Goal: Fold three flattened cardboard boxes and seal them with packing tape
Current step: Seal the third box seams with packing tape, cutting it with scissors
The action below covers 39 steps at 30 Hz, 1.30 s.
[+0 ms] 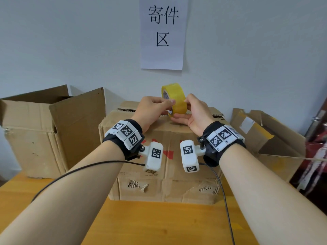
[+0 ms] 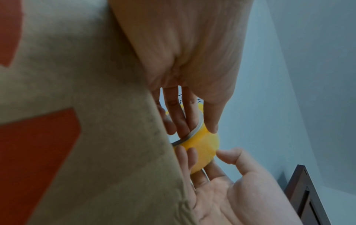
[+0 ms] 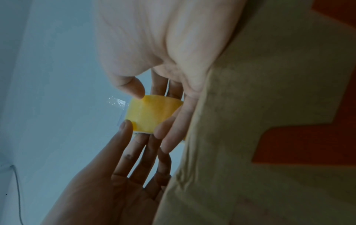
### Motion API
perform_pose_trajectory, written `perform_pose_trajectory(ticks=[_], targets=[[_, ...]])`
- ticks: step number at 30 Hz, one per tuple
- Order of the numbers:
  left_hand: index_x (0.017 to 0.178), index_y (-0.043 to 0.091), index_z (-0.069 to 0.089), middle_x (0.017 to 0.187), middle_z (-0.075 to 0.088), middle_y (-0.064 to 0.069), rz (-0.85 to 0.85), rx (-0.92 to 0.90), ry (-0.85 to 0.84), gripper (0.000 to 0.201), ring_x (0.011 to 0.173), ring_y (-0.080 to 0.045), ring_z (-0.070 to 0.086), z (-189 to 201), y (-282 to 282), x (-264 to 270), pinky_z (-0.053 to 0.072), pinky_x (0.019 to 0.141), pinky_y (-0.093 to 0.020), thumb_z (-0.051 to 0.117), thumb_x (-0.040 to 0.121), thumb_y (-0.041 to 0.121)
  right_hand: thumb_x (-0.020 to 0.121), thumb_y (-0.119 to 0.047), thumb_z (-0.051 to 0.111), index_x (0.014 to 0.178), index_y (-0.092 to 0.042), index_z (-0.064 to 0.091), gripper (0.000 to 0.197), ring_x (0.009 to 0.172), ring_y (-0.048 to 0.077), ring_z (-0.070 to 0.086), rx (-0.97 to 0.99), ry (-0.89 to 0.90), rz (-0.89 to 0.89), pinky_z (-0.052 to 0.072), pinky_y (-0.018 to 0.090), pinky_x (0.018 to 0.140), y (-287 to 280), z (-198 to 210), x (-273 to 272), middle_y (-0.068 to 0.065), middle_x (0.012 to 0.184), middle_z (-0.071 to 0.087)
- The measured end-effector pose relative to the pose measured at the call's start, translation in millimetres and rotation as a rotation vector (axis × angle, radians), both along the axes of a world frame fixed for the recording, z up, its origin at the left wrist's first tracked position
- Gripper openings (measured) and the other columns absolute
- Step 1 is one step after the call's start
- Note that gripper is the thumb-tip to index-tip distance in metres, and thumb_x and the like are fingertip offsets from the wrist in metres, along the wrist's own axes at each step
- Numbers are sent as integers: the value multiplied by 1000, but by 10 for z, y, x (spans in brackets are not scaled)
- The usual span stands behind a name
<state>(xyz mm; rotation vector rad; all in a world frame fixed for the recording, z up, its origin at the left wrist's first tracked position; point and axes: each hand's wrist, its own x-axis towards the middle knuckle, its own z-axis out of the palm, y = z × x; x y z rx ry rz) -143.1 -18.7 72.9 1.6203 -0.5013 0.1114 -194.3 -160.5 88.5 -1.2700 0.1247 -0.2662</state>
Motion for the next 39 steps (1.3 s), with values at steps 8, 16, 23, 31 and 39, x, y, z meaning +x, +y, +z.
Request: perform_pose_trajectory(ticks=[8,16,23,31,39], targets=[[89,14,79,90,77,1,5,48,-17,24,67,2,66,-16,4,8,42,54,-6,73,89,36,94,-18,54,94,-9,57,10,73,34,63,-14,26,-37,60,40,61,5,3,15,17,103,58],[87,14,79,90,77,2,20,79,-21,27,70,-2,67,-24,4,29,41,53,-6,73,88,40,91,-13,54,92,-10,56,3,78,29,58,-10,43,-66,57,33,57,-8,-5,33,14,100,55],[87,13,79,89,77,3,19,96,-29,28,70,1,67,-22,12,22,42,57,-8,73,88,40,87,-6,53,87,-9,55,3,69,24,50,-1,47,-71,52,30,54,-20,-13,41,13,99,51],[89,15,79,90,77,5,24,96,-28,28,73,-2,69,-19,4,6,42,61,-15,72,89,42,92,-17,56,97,-9,61,11,68,22,50,-2,14,-63,52,29,53,-9,-34,37,11,101,56],[89,14,79,90,77,4,25,99,-44,27,72,-3,69,-31,-3,20,41,53,-5,72,88,41,92,-12,54,96,-9,54,5,68,21,47,7,32,-58,48,28,53,-26,-28,37,11,91,53]])
